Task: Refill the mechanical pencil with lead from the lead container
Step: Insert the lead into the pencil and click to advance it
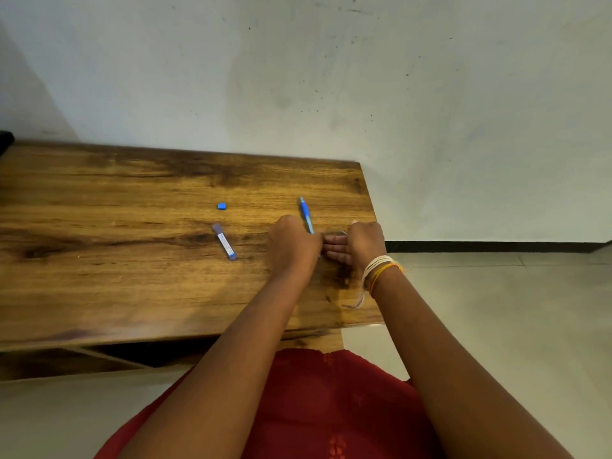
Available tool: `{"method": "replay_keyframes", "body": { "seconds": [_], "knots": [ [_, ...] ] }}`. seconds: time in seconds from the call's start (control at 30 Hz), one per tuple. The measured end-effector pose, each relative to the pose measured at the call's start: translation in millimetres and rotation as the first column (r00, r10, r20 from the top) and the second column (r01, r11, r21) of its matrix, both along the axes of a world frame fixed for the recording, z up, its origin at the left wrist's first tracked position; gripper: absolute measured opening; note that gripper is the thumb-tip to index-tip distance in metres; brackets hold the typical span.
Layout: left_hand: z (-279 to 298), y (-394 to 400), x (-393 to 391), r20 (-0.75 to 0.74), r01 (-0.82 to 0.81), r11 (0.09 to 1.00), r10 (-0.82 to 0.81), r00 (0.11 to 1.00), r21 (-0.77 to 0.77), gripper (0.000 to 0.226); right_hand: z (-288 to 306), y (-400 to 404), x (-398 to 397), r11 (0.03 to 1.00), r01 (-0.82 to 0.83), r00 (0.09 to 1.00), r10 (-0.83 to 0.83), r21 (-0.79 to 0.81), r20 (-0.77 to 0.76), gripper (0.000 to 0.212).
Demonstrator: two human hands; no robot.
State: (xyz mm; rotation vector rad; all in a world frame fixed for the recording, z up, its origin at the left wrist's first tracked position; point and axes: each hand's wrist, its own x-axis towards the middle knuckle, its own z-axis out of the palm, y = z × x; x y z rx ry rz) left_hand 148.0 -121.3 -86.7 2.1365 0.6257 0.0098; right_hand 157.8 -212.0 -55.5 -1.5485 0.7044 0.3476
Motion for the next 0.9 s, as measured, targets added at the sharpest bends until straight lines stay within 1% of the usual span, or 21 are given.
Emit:
{"method": "replay_keyframes", "body": {
  "seconds": [0.07, 0.13, 0.2, 0.23, 0.27, 0.33, 0.43, 0.47, 0.53, 0.6, 0.67, 0.73, 0.77, 0.83, 0.9],
  "knots": [
    [2, 4, 0, -0.031, -0.007, 0.999, 0.005, 1.000, -0.041, 0.025, 3, 4, -3, 0.998, 0.002, 1.000, -0.001, 0.069, -0.016, 0.035],
    [5, 9, -1, -0.050, -0.038, 0.995, 0.034, 0.998, -0.090, 0.024, 5, 11, -4, 0.992, 0.002, 1.000, 0.001, 0.124, -0.021, 0.035],
    [9, 18, -1, -0.087, -0.078, 0.982, 0.064, 0.994, -0.171, 0.024, 6, 18, -5, 0.984, 0.013, 1.000, -0.012, 0.178, -0.003, 0.043],
    [12, 23, -1, -0.112, -0.109, 0.965, 0.084, 0.990, -0.239, 0.024, 6, 22, -6, 0.978, 0.019, 1.000, -0.022, 0.209, 0.012, 0.047],
    [15, 29, 0, -0.139, -0.145, 0.935, 0.105, 0.985, -0.324, 0.024, 7, 25, -6, 0.970, 0.018, 0.999, -0.027, 0.241, 0.032, 0.048],
    [20, 43, 2, -0.187, -0.209, 0.841, 0.131, 0.974, -0.499, 0.025, 10, 33, -6, 0.954, 0.014, 0.997, -0.036, 0.299, 0.067, 0.045],
    [32, 62, 2, -0.234, -0.242, 0.658, 0.103, 0.967, -0.713, 0.023, 24, 45, -3, 0.935, 0.050, 0.983, -0.107, 0.351, 0.147, 0.031],
    [36, 67, 2, -0.234, -0.240, 0.581, 0.087, 0.968, -0.777, 0.022, 28, 49, -2, 0.944, 0.048, 0.971, -0.121, 0.326, 0.208, 0.023],
    [45, 78, 1, -0.205, -0.226, 0.413, 0.095, 0.974, -0.882, 0.018, 32, 58, -2, 0.983, 0.025, 0.916, -0.096, 0.183, 0.390, 0.017],
    [51, 89, 0, -0.181, -0.216, 0.269, 0.151, 0.972, -0.939, 0.015, 35, 67, -6, 1.000, 0.015, 0.816, -0.007, -0.010, 0.579, 0.017],
    [55, 98, -1, -0.187, -0.219, 0.135, 0.218, 0.958, -0.966, 0.013, 37, 76, -10, 0.979, 0.040, 0.695, 0.117, -0.201, 0.709, 0.013],
    [57, 106, -2, -0.207, -0.220, 0.019, 0.267, 0.941, -0.975, 0.013, 38, 83, -13, 0.935, 0.075, 0.593, 0.237, -0.346, 0.769, 0.011],
    [57, 110, -2, -0.214, -0.215, -0.027, 0.283, 0.935, -0.976, 0.013, 38, 87, -14, 0.914, 0.086, 0.559, 0.285, -0.397, 0.778, 0.012],
    [58, 116, -3, -0.221, -0.203, -0.090, 0.298, 0.929, -0.975, 0.014, 38, 92, -16, 0.877, 0.095, 0.515, 0.362, -0.471, 0.777, 0.014],
    [59, 120, -4, -0.222, -0.191, -0.127, 0.306, 0.926, -0.973, 0.015, 37, 97, -19, 0.852, 0.090, 0.486, 0.415, -0.516, 0.769, 0.015]
  ]
}}
